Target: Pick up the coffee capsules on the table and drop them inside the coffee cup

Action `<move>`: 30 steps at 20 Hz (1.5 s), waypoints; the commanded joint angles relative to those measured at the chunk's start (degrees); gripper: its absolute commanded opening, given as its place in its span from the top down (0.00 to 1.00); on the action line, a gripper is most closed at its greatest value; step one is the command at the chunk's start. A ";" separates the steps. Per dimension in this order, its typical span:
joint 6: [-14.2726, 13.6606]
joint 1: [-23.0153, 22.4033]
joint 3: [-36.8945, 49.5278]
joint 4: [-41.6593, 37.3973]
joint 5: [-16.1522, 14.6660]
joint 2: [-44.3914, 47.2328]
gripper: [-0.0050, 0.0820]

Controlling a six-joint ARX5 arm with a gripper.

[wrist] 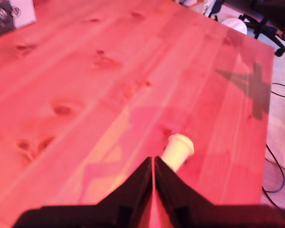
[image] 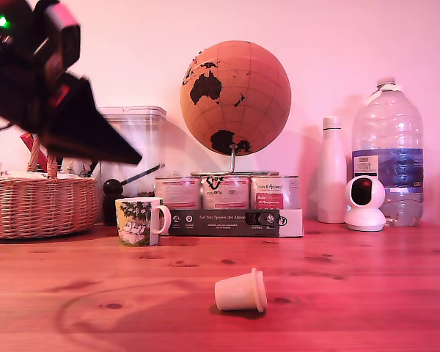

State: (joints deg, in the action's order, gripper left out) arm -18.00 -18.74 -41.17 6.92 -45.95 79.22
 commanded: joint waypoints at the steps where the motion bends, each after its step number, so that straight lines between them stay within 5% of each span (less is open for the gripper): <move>1: 0.37 -0.55 3.98 -2.78 -0.07 -1.73 0.97; 8: 5.22 -0.57 17.07 -15.12 4.20 -11.19 0.97; 15: 8.70 -2.93 24.76 -19.74 4.87 -17.00 0.97; 17: 10.82 -4.61 27.10 -21.57 7.15 -18.95 0.97; 25: 15.15 -12.59 32.83 -21.29 14.60 -29.73 0.97; 30: 17.38 -16.94 34.03 -17.51 15.39 -32.44 0.97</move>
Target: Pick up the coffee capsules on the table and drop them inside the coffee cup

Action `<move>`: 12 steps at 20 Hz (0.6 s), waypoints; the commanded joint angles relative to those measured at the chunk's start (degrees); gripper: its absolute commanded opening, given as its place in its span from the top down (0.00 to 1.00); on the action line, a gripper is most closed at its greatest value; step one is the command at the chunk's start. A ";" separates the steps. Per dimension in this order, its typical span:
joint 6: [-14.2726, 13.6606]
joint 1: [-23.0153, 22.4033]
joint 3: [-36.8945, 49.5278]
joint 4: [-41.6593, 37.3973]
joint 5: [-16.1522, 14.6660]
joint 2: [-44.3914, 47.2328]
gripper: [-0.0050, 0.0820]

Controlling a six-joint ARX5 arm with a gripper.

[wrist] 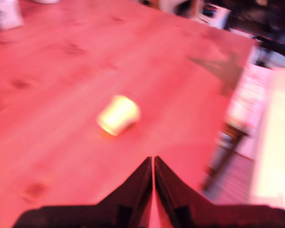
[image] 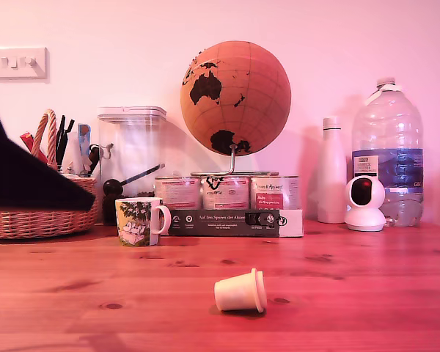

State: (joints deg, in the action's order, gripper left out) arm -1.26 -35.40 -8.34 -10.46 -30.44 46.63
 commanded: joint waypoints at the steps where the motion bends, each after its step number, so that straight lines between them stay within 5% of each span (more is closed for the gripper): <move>1: 1.09 -0.61 1.20 0.07 -0.15 0.20 0.97; 3: 1.14 -0.98 1.18 -0.35 -0.17 0.17 0.95; 4: 1.84 -1.18 1.18 -0.59 -0.20 0.17 0.86; 7: 3.65 -1.27 1.18 -1.81 0.26 0.17 0.23; 10: 2.64 -1.27 1.16 -1.99 1.97 0.17 0.21; 12: 4.72 -1.27 1.16 -3.37 3.87 0.13 0.21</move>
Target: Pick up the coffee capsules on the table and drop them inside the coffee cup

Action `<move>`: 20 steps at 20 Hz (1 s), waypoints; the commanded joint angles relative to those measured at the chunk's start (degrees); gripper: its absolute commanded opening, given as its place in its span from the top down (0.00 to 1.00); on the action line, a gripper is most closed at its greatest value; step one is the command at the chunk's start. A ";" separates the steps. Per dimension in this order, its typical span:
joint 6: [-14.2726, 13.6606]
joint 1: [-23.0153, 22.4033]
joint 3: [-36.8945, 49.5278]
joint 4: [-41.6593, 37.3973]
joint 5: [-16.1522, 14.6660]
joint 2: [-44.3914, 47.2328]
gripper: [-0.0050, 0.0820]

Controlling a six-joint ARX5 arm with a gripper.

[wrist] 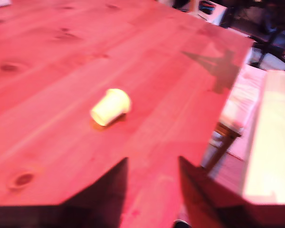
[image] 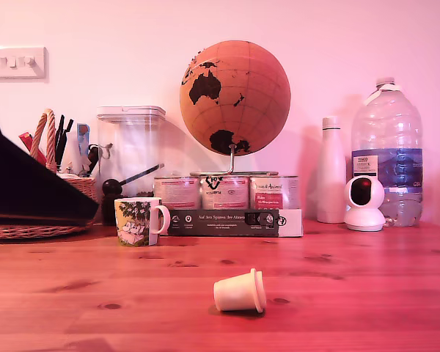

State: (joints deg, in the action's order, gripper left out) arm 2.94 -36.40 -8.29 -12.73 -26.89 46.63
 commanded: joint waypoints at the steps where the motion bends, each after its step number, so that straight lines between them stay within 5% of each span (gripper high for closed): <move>1: 0.50 -0.26 1.11 -1.70 0.66 0.13 0.21; 5: -0.57 -0.26 1.11 -1.77 3.56 0.17 0.21; 10: -5.11 -0.24 1.11 -2.12 6.27 0.20 0.21; 20: -7.52 2.12 1.11 -9.49 4.04 5.05 0.21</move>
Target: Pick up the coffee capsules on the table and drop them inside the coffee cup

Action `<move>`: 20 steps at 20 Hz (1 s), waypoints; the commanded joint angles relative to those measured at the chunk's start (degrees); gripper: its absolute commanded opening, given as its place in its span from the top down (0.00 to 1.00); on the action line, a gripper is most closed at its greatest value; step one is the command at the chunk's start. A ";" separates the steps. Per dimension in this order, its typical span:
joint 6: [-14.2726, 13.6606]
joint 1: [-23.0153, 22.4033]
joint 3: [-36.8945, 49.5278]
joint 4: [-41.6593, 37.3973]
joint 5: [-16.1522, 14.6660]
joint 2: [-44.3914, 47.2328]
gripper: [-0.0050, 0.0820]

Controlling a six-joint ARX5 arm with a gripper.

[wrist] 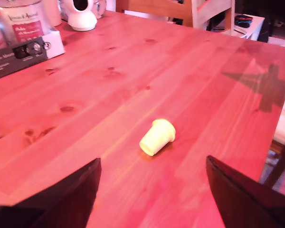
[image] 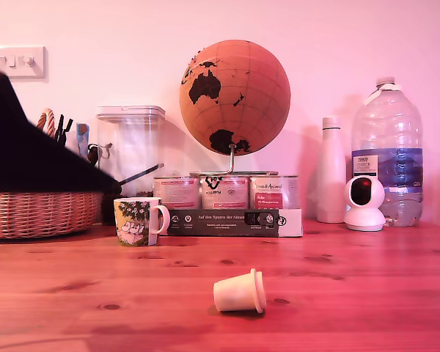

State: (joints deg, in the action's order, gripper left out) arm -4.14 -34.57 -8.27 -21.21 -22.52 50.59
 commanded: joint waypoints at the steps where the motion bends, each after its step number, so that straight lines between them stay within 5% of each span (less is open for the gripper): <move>1: -0.87 0.52 1.09 -2.62 -1.09 2.49 0.21; 10: -1.07 1.57 0.72 -15.82 -5.62 16.41 0.21; 20: -7.58 1.55 -7.89 -17.84 -8.81 31.82 0.21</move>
State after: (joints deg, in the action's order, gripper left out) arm -11.00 -33.19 -15.64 -38.54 -30.85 80.99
